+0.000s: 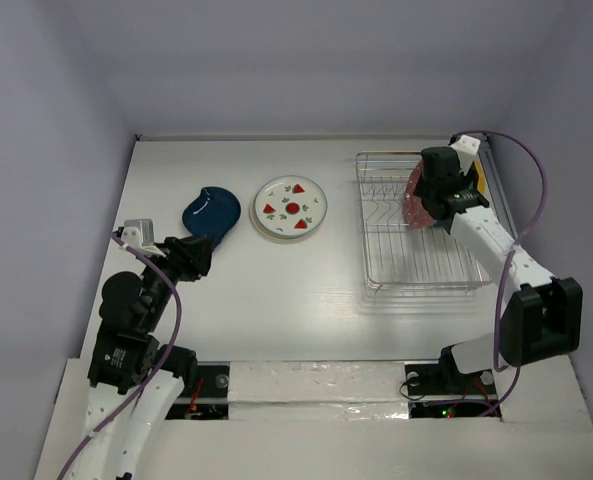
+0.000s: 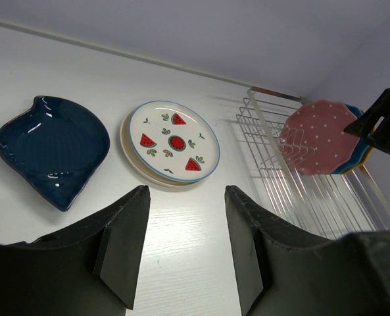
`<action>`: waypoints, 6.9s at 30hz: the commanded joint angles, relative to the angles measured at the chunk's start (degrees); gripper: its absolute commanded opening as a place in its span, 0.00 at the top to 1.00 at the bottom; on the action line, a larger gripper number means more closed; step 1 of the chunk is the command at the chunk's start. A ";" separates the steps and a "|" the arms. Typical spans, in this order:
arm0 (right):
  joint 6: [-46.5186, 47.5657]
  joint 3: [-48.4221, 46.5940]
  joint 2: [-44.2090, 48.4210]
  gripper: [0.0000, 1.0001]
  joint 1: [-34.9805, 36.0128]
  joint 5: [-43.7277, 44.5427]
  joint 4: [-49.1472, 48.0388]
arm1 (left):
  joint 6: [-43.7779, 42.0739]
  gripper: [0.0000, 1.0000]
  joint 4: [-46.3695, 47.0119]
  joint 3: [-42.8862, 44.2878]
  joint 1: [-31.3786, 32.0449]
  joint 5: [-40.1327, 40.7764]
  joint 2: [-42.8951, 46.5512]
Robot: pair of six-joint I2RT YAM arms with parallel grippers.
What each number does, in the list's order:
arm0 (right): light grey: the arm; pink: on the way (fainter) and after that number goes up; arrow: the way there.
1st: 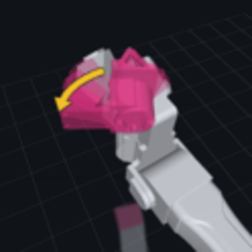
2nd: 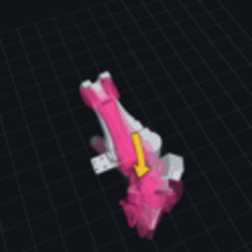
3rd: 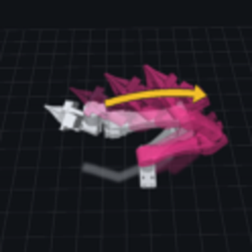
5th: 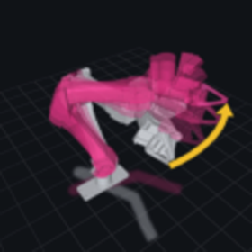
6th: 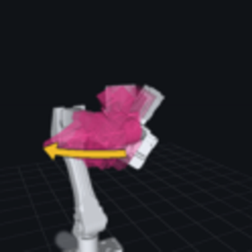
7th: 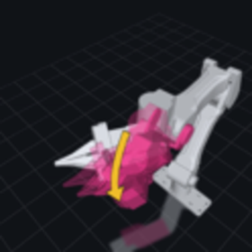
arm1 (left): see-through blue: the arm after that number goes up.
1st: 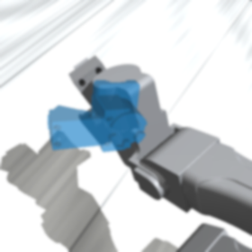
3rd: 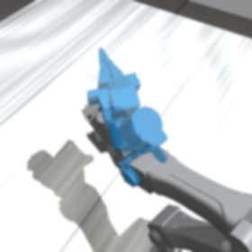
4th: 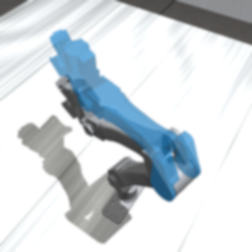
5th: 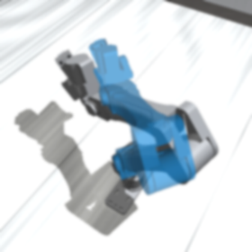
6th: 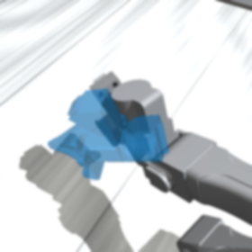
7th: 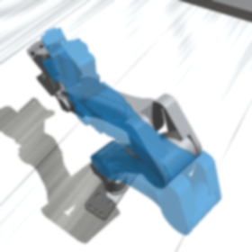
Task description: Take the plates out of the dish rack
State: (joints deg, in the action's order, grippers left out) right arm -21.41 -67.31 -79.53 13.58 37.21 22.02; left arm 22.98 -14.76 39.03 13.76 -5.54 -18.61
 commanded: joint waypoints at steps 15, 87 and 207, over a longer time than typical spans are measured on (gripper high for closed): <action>2.42 -6.00 -10.74 0.74 -3.13 8.05 -3.03 | -0.75 0.53 3.51 -0.35 -0.22 -1.49 -1.78; -16.39 11.77 -15.05 0.29 37.22 -24.91 -27.22 | -0.57 0.53 3.25 -0.27 -0.22 -1.05 -1.60; 13.06 -19.26 -22.60 0.63 -9.19 14.11 4.43 | -0.48 0.53 2.28 0.26 6.01 1.32 0.77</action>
State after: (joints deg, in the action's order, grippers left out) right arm -8.36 -84.79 -101.93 4.62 49.30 28.51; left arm 22.92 -14.41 39.00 19.07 -4.40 -18.50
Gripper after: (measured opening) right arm 0.423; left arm 0.466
